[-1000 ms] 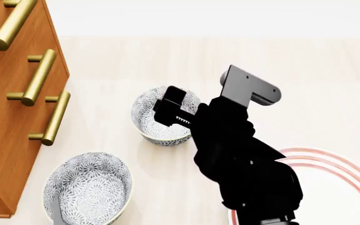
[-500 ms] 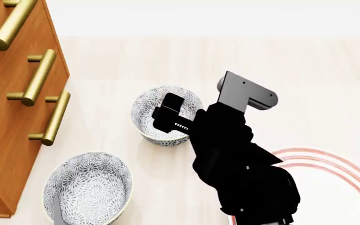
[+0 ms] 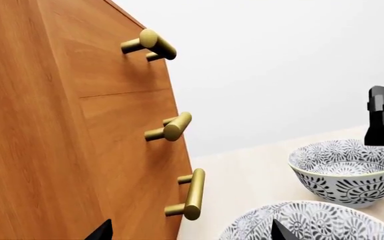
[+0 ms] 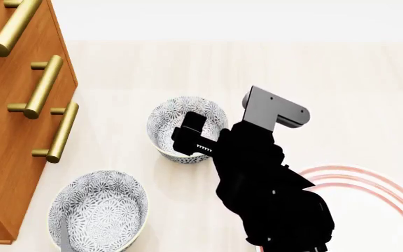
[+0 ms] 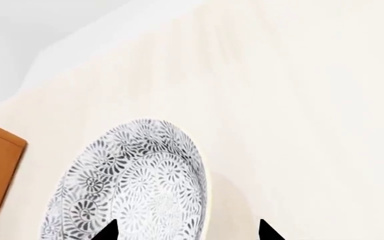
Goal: Pick up the bowl and put it in the front on the plate.
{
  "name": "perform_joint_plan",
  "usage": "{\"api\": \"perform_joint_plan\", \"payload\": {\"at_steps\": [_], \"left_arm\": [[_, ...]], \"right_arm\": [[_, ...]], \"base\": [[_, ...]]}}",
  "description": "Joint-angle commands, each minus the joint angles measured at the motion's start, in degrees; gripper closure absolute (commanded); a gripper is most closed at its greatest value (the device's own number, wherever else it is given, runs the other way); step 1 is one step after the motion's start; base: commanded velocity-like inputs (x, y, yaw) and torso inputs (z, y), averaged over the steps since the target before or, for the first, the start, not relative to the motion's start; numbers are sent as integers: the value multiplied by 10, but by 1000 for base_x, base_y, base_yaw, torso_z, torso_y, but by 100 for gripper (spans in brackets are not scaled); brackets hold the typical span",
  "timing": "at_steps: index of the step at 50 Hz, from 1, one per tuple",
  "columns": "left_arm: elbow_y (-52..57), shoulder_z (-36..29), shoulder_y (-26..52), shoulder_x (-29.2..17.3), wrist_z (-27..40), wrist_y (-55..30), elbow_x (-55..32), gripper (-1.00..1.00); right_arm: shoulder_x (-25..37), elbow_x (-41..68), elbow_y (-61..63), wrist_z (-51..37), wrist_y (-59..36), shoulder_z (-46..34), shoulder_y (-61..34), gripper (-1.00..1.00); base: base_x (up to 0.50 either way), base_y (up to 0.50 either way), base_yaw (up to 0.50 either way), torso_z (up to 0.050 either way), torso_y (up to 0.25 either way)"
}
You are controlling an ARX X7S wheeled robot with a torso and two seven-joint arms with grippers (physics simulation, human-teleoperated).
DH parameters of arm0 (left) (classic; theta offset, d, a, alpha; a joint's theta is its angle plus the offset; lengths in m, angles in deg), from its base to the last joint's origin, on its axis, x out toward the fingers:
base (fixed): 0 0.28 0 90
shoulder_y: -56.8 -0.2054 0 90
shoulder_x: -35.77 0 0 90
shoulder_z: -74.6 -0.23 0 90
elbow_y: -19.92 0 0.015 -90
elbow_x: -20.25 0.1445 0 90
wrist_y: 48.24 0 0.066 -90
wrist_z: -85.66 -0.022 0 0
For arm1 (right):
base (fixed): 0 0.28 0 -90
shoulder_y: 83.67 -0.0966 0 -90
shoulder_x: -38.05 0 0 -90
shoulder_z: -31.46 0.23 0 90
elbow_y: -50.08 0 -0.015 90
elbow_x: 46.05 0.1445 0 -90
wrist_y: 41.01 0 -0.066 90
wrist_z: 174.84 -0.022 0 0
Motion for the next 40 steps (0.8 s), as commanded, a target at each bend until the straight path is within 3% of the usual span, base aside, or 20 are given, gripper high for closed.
{"api": "perform_joint_plan", "payload": {"at_steps": [1, 38, 39, 40], "left_arm": [[2, 10, -1, 9, -11, 8, 10, -100], [2, 3, 1, 3, -5, 3, 6, -100], [0, 3, 2, 3, -5, 4, 5, -100], [-1, 3, 2, 3, -5, 5, 5, -100]], "right_arm": [[-9, -9, -2, 16, 3, 3, 1, -100], [-20, -7, -57, 47, 42, -34, -4, -100], [-20, -6, -56, 48, 43, -35, -4, 100], [-20, -5, -54, 48, 43, -35, -4, 100]], "base": [[0, 0, 0, 0, 0], [0, 0, 0, 0, 0], [0, 0, 0, 0, 0], [0, 0, 0, 0, 0]]}}
